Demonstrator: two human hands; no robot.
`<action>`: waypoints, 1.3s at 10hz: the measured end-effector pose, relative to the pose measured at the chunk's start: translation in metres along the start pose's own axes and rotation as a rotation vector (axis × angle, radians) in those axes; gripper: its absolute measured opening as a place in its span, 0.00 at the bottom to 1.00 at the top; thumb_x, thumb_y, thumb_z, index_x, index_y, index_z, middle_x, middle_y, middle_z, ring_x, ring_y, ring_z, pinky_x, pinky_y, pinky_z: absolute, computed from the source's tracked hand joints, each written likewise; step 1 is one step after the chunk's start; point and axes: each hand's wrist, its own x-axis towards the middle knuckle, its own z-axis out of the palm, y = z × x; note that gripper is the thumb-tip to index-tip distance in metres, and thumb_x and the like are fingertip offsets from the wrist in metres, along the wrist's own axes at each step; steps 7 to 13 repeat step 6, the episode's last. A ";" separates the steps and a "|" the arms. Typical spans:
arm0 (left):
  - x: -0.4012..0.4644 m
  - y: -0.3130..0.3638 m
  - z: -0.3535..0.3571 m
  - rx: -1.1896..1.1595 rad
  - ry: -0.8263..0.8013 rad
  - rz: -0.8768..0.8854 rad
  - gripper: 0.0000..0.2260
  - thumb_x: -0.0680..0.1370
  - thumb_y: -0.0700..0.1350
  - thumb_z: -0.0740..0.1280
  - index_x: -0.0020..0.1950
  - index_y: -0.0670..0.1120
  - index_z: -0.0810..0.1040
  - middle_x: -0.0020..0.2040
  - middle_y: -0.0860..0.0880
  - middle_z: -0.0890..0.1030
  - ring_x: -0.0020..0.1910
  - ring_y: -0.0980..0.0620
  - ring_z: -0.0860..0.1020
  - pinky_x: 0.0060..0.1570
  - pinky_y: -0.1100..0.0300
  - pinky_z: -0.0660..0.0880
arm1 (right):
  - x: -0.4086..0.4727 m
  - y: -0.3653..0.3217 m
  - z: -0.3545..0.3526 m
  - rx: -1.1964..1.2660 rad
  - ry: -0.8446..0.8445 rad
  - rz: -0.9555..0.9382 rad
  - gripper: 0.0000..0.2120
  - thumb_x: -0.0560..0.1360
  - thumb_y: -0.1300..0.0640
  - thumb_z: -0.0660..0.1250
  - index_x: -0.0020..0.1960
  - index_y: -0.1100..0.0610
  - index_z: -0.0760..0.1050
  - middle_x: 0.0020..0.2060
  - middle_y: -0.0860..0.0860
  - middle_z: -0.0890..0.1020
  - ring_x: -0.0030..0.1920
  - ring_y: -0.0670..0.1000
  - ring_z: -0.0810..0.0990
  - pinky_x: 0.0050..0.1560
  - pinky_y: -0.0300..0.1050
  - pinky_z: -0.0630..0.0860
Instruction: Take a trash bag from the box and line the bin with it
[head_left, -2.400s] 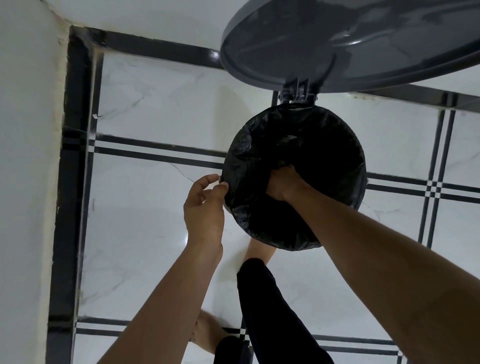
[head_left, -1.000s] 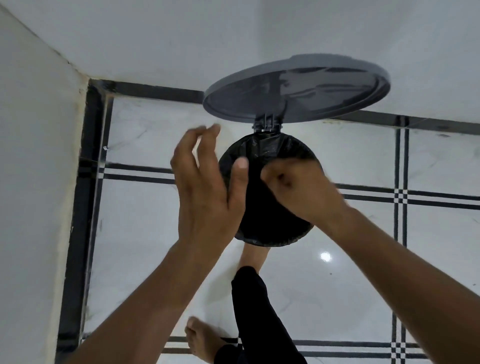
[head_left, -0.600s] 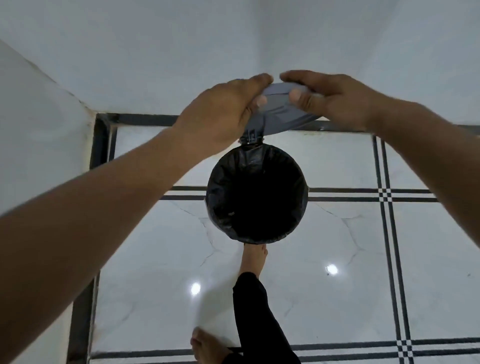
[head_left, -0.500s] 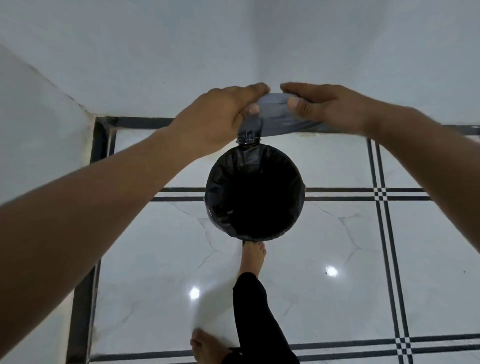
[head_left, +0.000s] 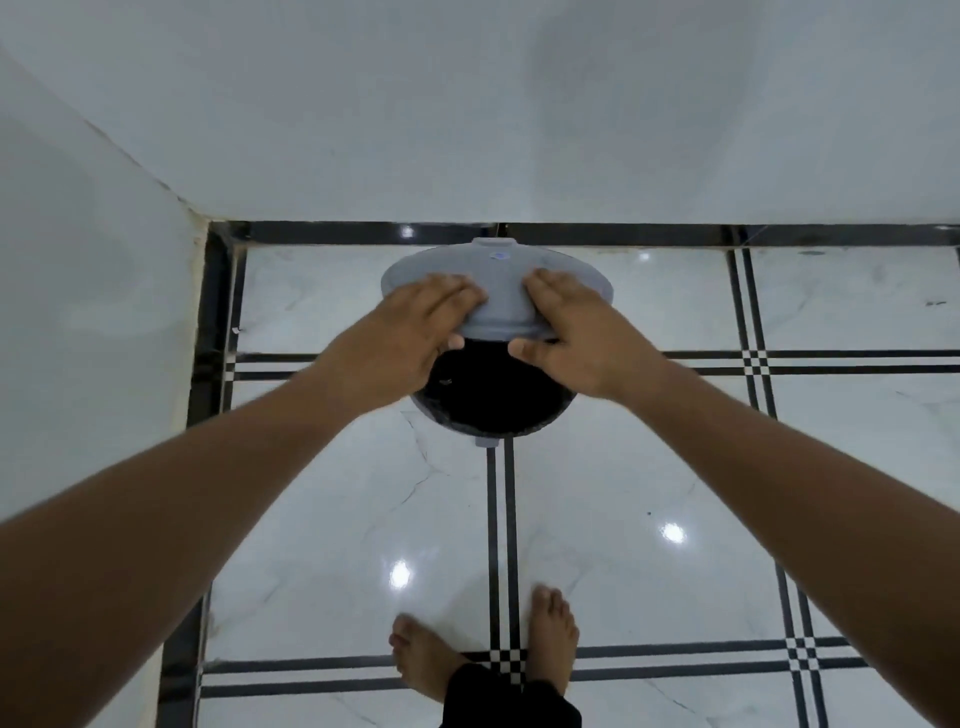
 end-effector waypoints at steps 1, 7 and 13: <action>-0.025 0.013 0.049 0.100 0.014 -0.009 0.23 0.83 0.45 0.56 0.77 0.40 0.70 0.76 0.38 0.71 0.75 0.35 0.69 0.74 0.41 0.67 | -0.018 0.021 0.051 -0.075 0.049 -0.085 0.40 0.79 0.46 0.68 0.82 0.63 0.56 0.81 0.59 0.58 0.82 0.61 0.53 0.81 0.59 0.53; -0.017 0.072 0.060 -0.072 -0.290 -0.449 0.22 0.86 0.45 0.57 0.80 0.42 0.62 0.81 0.44 0.63 0.78 0.42 0.63 0.73 0.46 0.67 | -0.036 0.024 0.092 -0.058 -0.155 0.156 0.18 0.80 0.53 0.63 0.67 0.61 0.74 0.65 0.57 0.76 0.64 0.58 0.77 0.62 0.51 0.77; -0.017 0.072 0.060 -0.072 -0.290 -0.449 0.22 0.86 0.45 0.57 0.80 0.42 0.62 0.81 0.44 0.63 0.78 0.42 0.63 0.73 0.46 0.67 | -0.036 0.024 0.092 -0.058 -0.155 0.156 0.18 0.80 0.53 0.63 0.67 0.61 0.74 0.65 0.57 0.76 0.64 0.58 0.77 0.62 0.51 0.77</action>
